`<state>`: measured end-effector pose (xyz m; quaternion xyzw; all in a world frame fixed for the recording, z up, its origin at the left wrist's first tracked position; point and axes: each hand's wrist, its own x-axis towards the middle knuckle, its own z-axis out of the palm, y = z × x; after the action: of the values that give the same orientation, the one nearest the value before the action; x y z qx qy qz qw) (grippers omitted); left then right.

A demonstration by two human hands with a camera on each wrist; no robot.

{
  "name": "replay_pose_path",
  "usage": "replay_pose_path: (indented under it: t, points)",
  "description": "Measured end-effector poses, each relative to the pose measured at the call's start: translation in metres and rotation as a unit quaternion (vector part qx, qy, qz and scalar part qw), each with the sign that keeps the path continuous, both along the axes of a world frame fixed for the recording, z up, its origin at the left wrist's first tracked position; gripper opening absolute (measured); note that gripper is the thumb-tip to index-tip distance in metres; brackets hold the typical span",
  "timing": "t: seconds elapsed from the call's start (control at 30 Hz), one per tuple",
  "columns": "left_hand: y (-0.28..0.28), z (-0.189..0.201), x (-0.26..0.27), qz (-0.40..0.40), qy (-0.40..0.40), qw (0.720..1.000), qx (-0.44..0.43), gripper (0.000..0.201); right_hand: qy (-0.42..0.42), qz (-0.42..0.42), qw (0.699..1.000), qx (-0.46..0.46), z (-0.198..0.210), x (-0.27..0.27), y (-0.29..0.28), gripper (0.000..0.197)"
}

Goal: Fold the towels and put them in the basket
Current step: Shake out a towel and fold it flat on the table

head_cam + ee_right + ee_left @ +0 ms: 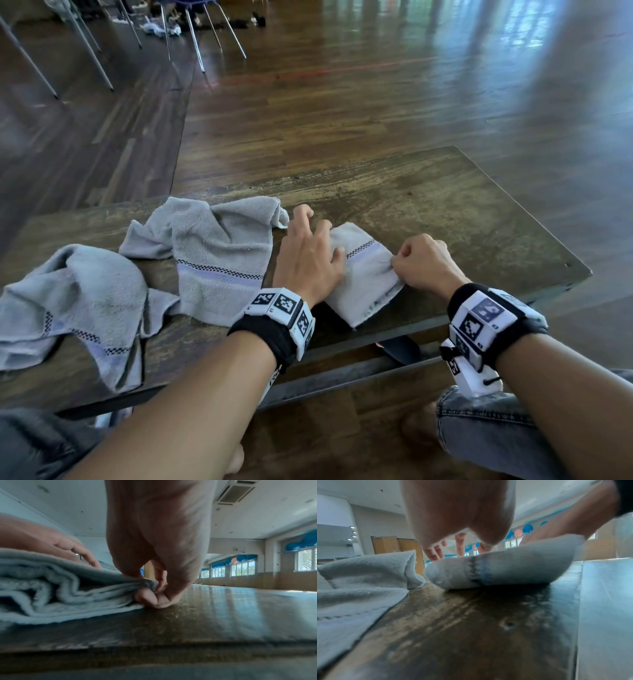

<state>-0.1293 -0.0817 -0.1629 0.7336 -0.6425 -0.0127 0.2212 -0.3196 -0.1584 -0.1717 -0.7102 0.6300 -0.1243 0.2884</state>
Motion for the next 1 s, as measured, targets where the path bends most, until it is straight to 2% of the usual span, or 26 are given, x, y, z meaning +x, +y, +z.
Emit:
replay_pose_path:
  t: [0.1,0.17,0.23,0.37,0.47,0.57,0.63,0.7,0.77,0.83,0.9,1.0]
  points:
    - [0.006,-0.004,-0.009,-0.019,-0.052,0.997,0.061,0.043,-0.001,0.018,1.0,0.024,-0.001,-0.009,0.005,0.018]
    - [0.006,-0.008,-0.014,-0.016,-0.04,0.989,0.144,0.053,0.004,0.035,0.999,0.033,-0.001,-0.015,0.005,0.018]
    - [0.004,-0.01,-0.017,-0.007,-0.019,0.982,0.189,0.062,-0.009,0.037,0.998,0.046,-0.003,-0.019,0.003,0.018]
    - [0.0,-0.008,-0.026,-0.025,-0.047,0.984,0.173,0.074,-0.086,0.018,0.991,0.099,-0.008,-0.023,-0.004,0.018]
    - [-0.002,-0.008,-0.035,-0.056,-0.053,0.985,0.154,0.074,-0.112,0.023,0.986,0.122,-0.008,-0.025,-0.007,0.012]
    - [-0.005,-0.013,-0.041,-0.073,-0.066,0.973,0.207,0.084,-0.134,0.009,0.981,0.138,-0.006,-0.028,-0.007,0.007]
    - [-0.007,-0.018,-0.04,-0.076,-0.072,0.968,0.226,0.086,-0.059,0.027,0.996,0.058,-0.002,-0.029,-0.005,0.017]
    - [-0.007,-0.021,-0.039,-0.08,-0.067,0.967,0.233,0.085,0.015,0.062,0.994,-0.089,0.002,-0.025,0.001,0.027]
    - [-0.007,-0.023,-0.038,-0.085,-0.067,0.968,0.225,0.084,-0.034,0.121,0.975,-0.181,0.009,-0.013,0.009,0.028]
    - [-0.006,-0.023,-0.036,-0.089,-0.069,0.97,0.214,0.083,-0.071,0.197,0.959,-0.191,0.008,0.004,0.012,0.03]
    - [-0.006,-0.021,-0.034,-0.096,-0.062,0.969,0.22,0.086,-0.054,0.255,0.953,-0.156,0.001,0.019,0.01,0.038]
    - [-0.007,-0.02,-0.029,-0.108,-0.058,0.968,0.22,0.086,-0.044,0.265,0.961,-0.062,-0.013,0.03,0.004,0.047]
